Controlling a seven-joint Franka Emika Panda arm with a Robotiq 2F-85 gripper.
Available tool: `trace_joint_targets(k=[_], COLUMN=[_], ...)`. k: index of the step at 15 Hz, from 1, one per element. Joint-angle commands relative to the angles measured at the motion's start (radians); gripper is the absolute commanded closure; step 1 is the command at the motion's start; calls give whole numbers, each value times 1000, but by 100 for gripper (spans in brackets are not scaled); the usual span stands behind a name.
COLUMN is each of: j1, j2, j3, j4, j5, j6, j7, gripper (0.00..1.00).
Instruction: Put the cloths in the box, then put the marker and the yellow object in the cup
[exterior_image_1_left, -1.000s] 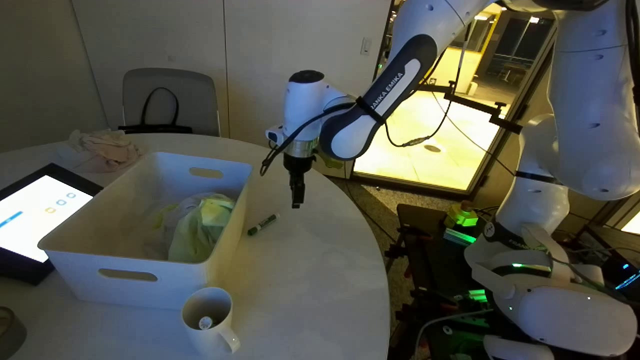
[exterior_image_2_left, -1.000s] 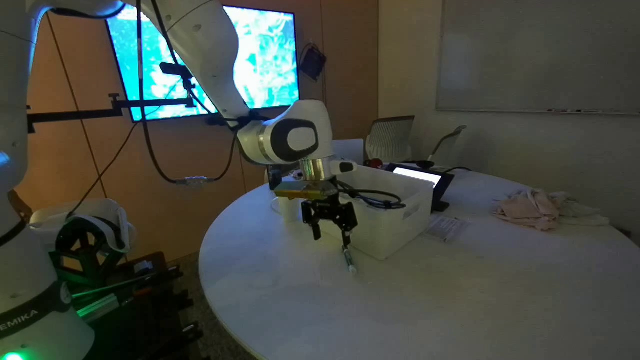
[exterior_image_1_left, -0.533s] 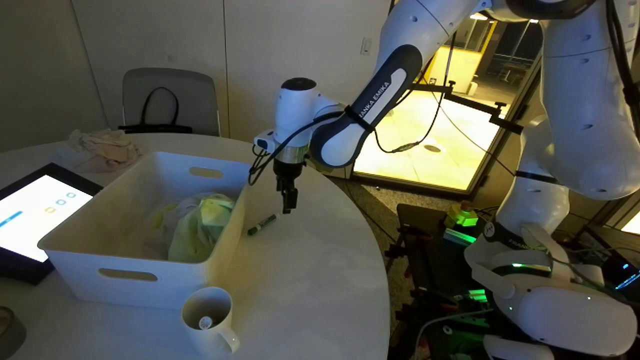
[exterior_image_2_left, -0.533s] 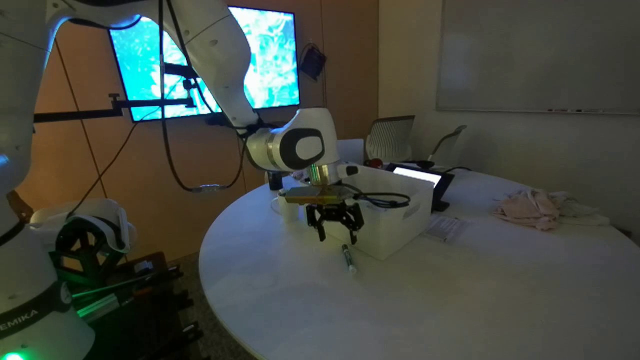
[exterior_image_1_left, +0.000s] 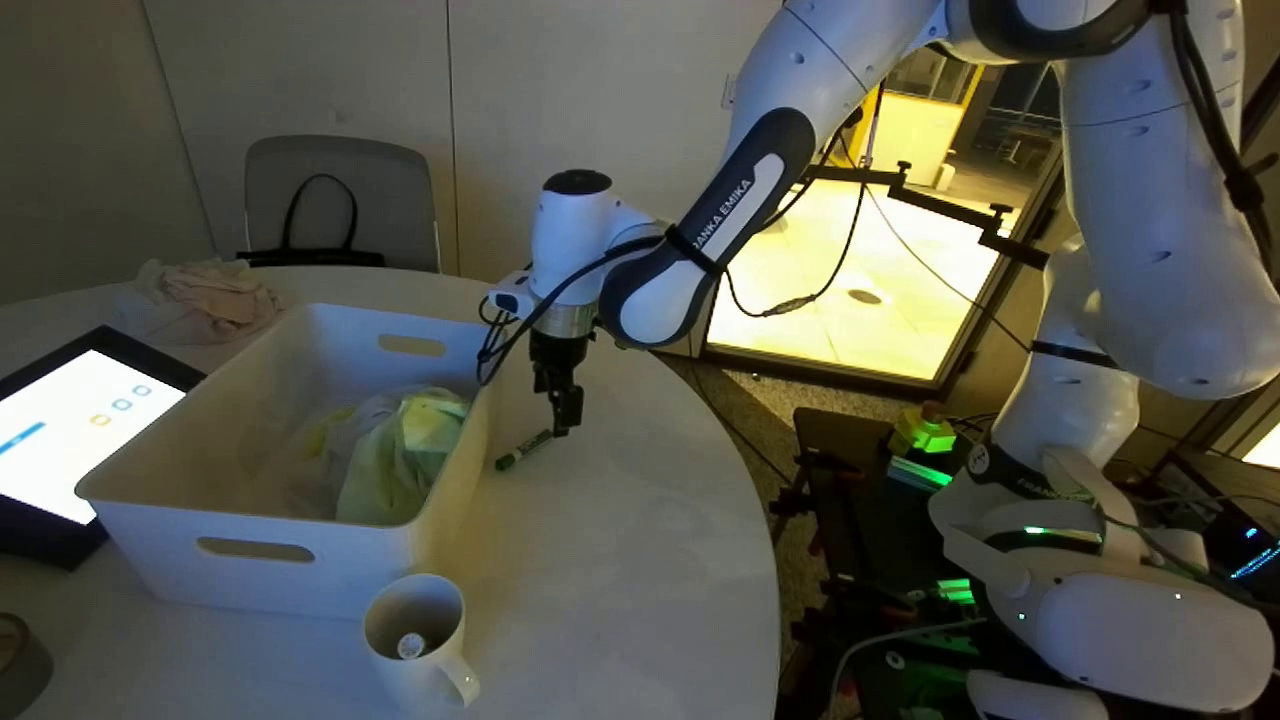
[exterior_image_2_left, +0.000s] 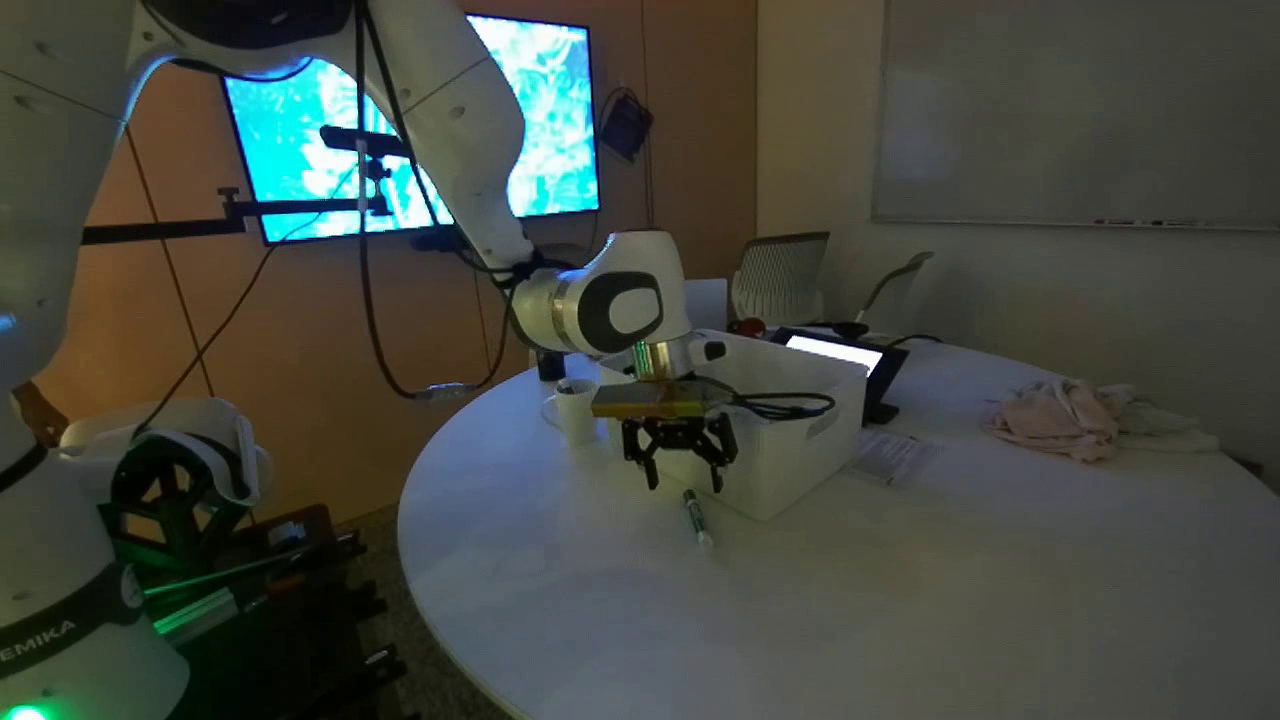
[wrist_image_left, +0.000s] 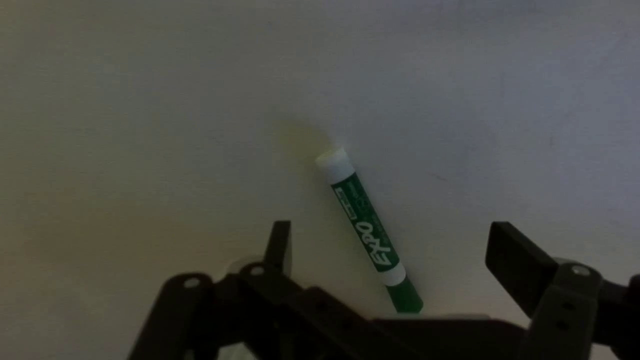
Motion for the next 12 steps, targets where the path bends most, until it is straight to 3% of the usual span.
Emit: trace_joint_targets(k=[1,12], j1=[-30,-71], j2=[48,142], j3=[36,90], j4=[60,135], j5=[18,35], j6=[-4,-25], j7=[-70,-149], gripper=[0,0])
